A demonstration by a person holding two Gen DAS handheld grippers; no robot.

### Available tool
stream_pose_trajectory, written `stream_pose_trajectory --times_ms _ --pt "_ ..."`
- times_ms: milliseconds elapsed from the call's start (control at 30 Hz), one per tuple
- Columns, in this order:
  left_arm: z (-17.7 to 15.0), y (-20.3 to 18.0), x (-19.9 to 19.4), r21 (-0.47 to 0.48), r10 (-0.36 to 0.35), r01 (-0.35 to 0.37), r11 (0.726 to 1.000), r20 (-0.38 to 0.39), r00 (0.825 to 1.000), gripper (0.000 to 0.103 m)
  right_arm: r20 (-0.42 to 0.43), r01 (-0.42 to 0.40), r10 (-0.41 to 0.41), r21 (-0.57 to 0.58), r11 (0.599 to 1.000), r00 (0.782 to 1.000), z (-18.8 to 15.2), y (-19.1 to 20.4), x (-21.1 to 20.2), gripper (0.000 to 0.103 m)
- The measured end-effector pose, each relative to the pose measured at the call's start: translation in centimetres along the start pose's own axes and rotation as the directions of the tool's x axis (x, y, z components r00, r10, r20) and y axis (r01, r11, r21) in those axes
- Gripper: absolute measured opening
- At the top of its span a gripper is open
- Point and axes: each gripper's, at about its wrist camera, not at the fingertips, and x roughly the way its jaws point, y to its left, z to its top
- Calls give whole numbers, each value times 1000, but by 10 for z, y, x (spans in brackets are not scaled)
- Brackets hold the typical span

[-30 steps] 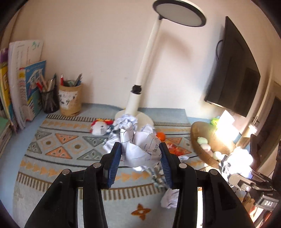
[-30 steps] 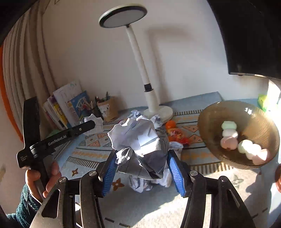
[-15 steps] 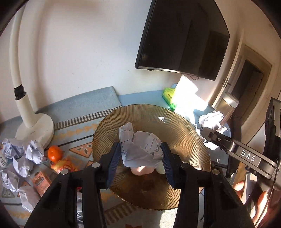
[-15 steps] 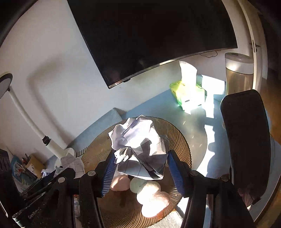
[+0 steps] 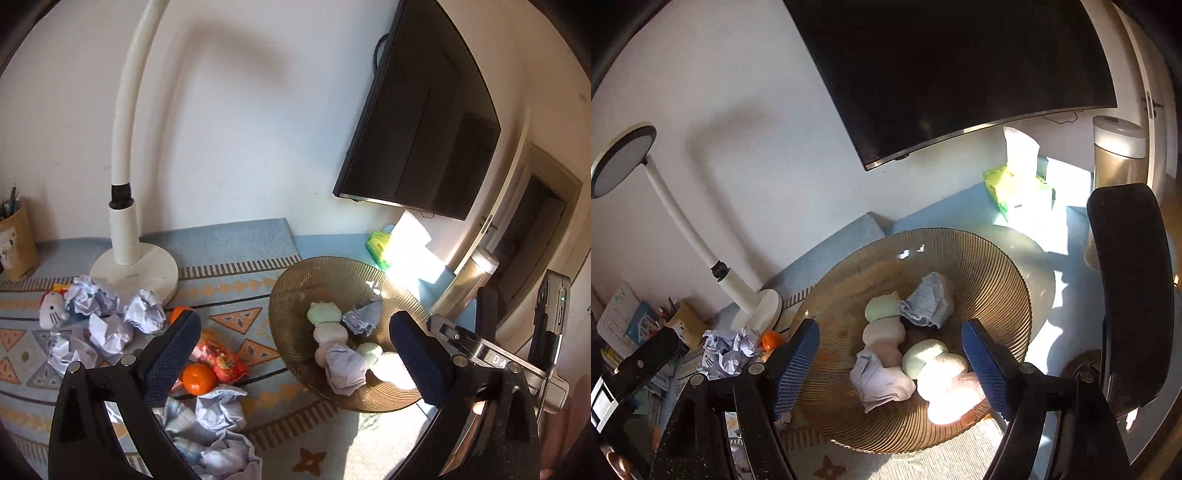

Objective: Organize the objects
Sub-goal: 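Carry both paper balls into the amber bowl and open both tools, then move both open tools back toward the remaining paper balls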

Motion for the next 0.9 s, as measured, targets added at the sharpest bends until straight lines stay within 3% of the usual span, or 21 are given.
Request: stream_pose_trajectory --times_ms 167,233,367,500,633,900 --pt "-14 43 -77 -64 131 -124 990 108 985 102 20 -109 112 -129 986 993 -27 59 -25 82" --pt "-27 61 -101 -87 201 -190 978 139 970 102 20 -143 149 -174 974 989 -46 79 -25 92" --pt "-71 101 -112 -124 316 -304 945 97 944 102 -18 -198 200 -243 949 980 -95 102 -4 93" --pt "-116 134 -94 -128 343 -338 932 15 939 102 -70 -177 164 -278 944 984 -129 105 29 93" --pt "-141 152 -82 -167 341 -339 926 -16 940 102 -106 -162 141 -233 959 984 -138 93 47 93" --pt "-142 141 -79 -95 286 -286 953 -16 958 102 -161 -175 143 -209 962 977 -135 91 59 93"
